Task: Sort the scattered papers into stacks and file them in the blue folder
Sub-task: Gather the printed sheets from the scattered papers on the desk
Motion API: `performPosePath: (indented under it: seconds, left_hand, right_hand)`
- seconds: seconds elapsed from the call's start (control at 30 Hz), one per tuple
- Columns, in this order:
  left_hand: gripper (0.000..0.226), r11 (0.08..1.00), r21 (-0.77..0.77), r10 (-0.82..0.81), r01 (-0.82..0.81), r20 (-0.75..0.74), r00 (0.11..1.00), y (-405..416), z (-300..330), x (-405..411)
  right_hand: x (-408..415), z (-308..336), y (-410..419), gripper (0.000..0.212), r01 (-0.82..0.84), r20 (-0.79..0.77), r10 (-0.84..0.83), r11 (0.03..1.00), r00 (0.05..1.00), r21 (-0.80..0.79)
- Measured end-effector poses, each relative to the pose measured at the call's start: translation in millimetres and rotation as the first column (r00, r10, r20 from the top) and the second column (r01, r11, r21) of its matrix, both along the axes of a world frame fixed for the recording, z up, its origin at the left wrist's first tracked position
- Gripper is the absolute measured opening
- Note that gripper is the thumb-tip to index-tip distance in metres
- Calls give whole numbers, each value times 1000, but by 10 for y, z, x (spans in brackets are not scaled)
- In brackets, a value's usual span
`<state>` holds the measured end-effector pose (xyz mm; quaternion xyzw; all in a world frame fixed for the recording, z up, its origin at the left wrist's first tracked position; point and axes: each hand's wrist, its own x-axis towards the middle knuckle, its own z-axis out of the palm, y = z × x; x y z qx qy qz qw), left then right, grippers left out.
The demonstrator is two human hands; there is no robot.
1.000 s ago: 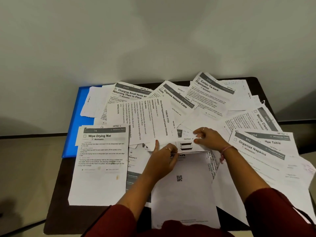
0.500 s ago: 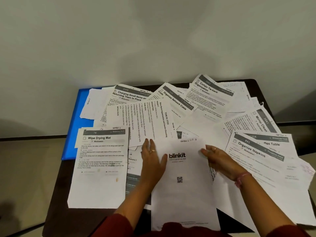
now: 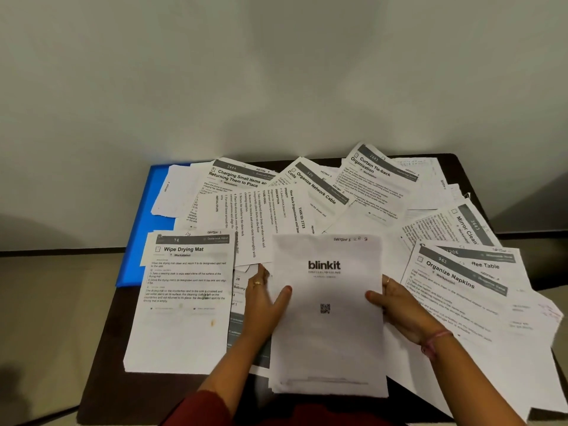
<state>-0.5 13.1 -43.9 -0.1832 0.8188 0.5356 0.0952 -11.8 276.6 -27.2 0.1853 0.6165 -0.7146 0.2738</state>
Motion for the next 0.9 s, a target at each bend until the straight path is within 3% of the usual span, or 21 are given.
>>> performPosePath:
  seconds: [0.1, 0.23, 0.33, 0.5, 0.73, 0.9]
  left_hand:
    - [76, 988, 154, -6, -1, 46, 999, -19, 24, 44]
    - [45, 964, 264, 0, -5, 19, 1000, -52, 127, -3]
    - [43, 970, 241, 32, -12, -76, 997, -99, 288, -129]
    - [73, 991, 112, 103, -77, -253, 962, -194, 560, -379]
    - [30, 958, 265, 211, -115, -372, 904, -350, 785, -544]
    - [28, 960, 263, 191, -98, -357, 915, -468, 612, -507]
  right_hand:
    - [-131, 143, -10, 37, 79, -24, -82, 992, 996, -100]
    - [-323, 354, -108, 34, 93, -97, -101, 992, 990, -82]
    - [-472, 567, -239, 31, 100, -185, -108, 994, 977, -49]
    - [-698, 908, -493, 26, 152, -348, -149, 988, 926, -17]
    - [-834, 1083, -798, 29, 228, -483, -232, 971, 844, -68]
    - [-763, 816, -890, 29, 239, -458, -199, 970, 866, 31]
